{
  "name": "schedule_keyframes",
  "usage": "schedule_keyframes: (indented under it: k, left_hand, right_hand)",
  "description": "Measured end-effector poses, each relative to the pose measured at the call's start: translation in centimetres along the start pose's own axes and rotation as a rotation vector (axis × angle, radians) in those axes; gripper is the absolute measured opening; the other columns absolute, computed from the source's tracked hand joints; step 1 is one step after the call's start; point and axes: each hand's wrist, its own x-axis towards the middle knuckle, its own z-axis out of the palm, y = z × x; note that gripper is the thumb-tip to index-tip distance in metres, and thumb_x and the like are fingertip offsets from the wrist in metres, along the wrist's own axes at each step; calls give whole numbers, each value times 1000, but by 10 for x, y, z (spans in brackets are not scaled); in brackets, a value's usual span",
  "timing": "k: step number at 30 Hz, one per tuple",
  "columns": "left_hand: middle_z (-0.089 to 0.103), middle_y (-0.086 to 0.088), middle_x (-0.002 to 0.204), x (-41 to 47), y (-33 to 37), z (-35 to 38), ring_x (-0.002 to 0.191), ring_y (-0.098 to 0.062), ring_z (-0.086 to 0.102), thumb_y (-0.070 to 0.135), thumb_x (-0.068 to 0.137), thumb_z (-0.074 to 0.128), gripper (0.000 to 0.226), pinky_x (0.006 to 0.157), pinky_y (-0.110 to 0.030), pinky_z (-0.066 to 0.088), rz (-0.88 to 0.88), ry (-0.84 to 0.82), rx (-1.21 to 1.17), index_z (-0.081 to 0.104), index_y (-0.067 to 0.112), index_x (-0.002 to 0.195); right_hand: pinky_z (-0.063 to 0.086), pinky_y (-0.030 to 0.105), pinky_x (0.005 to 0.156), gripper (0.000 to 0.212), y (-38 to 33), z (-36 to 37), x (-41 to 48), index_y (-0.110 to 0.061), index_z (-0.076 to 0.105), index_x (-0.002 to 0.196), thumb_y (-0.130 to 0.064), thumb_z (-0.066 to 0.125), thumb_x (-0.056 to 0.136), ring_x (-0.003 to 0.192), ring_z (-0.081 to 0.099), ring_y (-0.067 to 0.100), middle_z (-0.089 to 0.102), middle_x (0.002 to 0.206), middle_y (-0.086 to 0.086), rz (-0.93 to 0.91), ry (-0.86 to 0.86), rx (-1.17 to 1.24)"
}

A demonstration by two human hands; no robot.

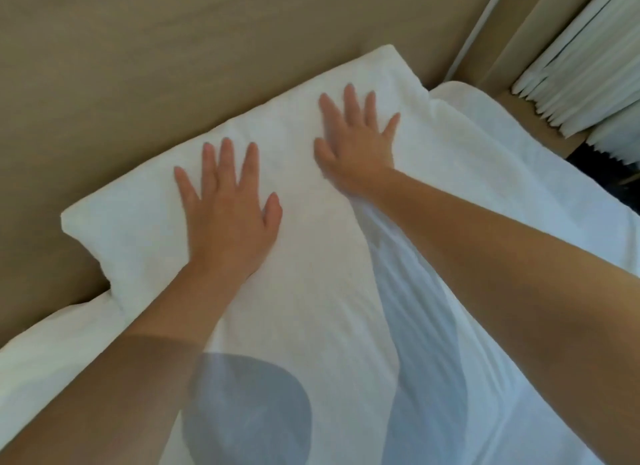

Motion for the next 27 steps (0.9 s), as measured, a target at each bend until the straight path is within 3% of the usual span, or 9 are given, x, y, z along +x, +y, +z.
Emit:
schedule_keyframes:
  k: [2, 3, 9, 11, 13, 15, 20, 22, 27]
  left_hand:
    - [-5, -6, 163, 5, 4, 5, 149, -27, -9, 54, 95, 12, 64, 117, -57, -6, 94, -31, 36, 2, 32, 155]
    - [-7, -6, 163, 7, -1, 11, 149, -27, -11, 56, 94, 7, 64, 117, -56, -8, 51, -66, 72, -1, 34, 154]
    - [-8, -19, 161, -10, -27, 0, 148, -36, -11, 60, 90, 0, 76, 116, -58, -6, -262, -185, 174, -6, 22, 155]
    - [-8, -15, 161, -26, -2, -15, 148, -36, -12, 58, 91, 3, 73, 115, -61, -6, -151, -134, 47, -5, 22, 155]
    - [-6, -9, 163, -51, 25, -20, 149, -31, -11, 58, 91, 2, 70, 115, -60, -6, 62, -100, -55, -1, 28, 155]
    - [-8, -6, 163, -71, 34, -12, 149, -29, -12, 59, 90, -7, 69, 117, -57, -7, 165, -140, -31, -1, 34, 154]
    - [-20, -14, 160, -85, -3, -3, 147, -31, -20, 59, 89, -8, 73, 118, -53, -7, -66, -223, 108, -10, 27, 154]
    - [-19, -17, 159, -85, 1, -15, 146, -35, -20, 58, 90, -3, 75, 117, -56, -6, -152, -232, 50, -10, 22, 155]
    - [13, -20, 160, -120, 54, -18, 149, -34, 7, 56, 93, 13, 73, 117, -60, 4, 220, -103, -118, 19, 17, 154]
  right_hand:
    - [-5, 67, 113, 58, -11, 4, -1, -40, 3, 154, -49, 17, 98, 150, -10, 29, -6, 164, -5, -234, -32, -63]
    - [-5, 67, 113, 57, -3, 7, 2, -42, 2, 154, -52, 15, 98, 150, -10, 27, -6, 164, -8, -233, -57, -97]
    - [-7, 71, 109, 64, 66, -8, -6, -40, -4, 153, -64, 7, 95, 148, -14, 36, -10, 164, -4, 278, -171, -63]
    - [-8, 70, 110, 65, 49, -17, -32, -40, -3, 153, -65, 9, 94, 148, -14, 37, -9, 164, -3, 130, -119, 1]
    - [-7, 67, 112, 65, 28, -14, -66, -43, 1, 154, -65, 8, 93, 150, -11, 30, -6, 164, -7, -184, -117, -3]
    - [-7, 61, 116, 61, 35, -5, -89, -45, -1, 153, -61, 6, 95, 151, -9, 23, -6, 164, -11, -317, -150, -91]
    - [-8, 61, 116, 62, 96, -8, -77, -41, -7, 153, -62, 5, 97, 150, -11, 27, -11, 164, -6, 90, -148, -153]
    - [-9, 65, 114, 64, 85, -17, -80, -40, -6, 154, -64, 6, 96, 149, -13, 32, -11, 164, -3, 129, -140, -100]
    - [-6, 59, 116, 65, 24, -9, -130, -45, 3, 153, -64, 4, 90, 151, -6, 22, -3, 164, -10, -338, -153, -54]
